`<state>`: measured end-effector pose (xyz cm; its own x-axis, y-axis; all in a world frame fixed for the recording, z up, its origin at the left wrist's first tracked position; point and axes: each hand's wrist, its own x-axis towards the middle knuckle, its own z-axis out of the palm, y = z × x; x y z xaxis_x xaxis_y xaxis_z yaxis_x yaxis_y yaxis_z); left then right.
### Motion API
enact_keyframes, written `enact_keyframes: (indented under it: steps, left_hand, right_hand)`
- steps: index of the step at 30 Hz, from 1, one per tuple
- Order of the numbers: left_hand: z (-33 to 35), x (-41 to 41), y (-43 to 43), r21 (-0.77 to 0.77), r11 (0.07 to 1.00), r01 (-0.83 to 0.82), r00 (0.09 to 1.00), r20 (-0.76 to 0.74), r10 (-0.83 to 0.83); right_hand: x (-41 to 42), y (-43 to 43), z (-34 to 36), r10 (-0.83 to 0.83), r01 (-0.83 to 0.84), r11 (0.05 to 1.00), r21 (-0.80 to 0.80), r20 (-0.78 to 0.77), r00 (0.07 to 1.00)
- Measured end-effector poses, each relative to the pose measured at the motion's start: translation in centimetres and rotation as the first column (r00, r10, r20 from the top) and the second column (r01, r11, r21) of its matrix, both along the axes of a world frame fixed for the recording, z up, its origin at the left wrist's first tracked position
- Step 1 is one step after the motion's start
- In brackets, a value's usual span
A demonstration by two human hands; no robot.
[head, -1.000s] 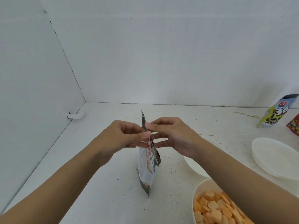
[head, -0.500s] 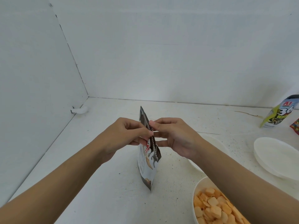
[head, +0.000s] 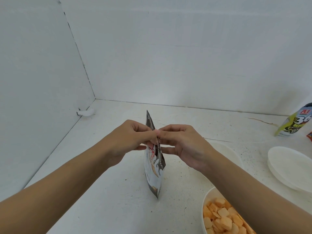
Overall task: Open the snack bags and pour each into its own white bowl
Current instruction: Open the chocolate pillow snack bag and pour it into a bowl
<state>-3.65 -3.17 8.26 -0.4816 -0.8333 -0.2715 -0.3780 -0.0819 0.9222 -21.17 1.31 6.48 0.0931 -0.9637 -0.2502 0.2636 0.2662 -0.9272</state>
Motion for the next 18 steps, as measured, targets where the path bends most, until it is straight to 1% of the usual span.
enact_keyframes:
  steps: [5,7,10,15,16,18]
  left_hand:
    - [-0.2,0.1,0.1,0.038,0.999,0.019,0.997,-0.071,-0.017]
    - [-0.5,0.1,0.2,0.04,0.999,0.014,0.996,-0.087,-0.01]
    - [-0.6,0.0,0.3,0.026,1.0,-0.004,0.996,-0.093,0.007]
    - [-0.3,-0.3,0.1,-0.042,0.999,-0.021,0.999,-0.05,0.019]
    - [-0.1,-0.4,0.1,-0.061,0.998,-0.015,0.999,-0.031,0.013]
    - [0.4,-0.5,0.2,-0.091,0.996,0.0,1.0,0.012,0.001]
  right_hand:
    - [-0.4,0.2,0.0,0.008,-0.008,1.0,-0.017,-0.023,1.0]
    - [-0.6,0.1,0.1,-0.005,0.002,0.999,-0.04,-0.087,0.996]
    - [-0.6,0.0,0.5,-0.042,0.02,0.995,-0.097,-0.231,0.972]
    - [0.1,-0.2,0.9,-0.147,0.071,0.98,-0.185,-0.444,0.884]
    - [0.2,-0.2,0.9,-0.158,0.077,0.979,-0.19,-0.464,0.872]
    - [0.1,-0.3,1.1,-0.151,0.083,0.982,-0.168,-0.448,0.881]
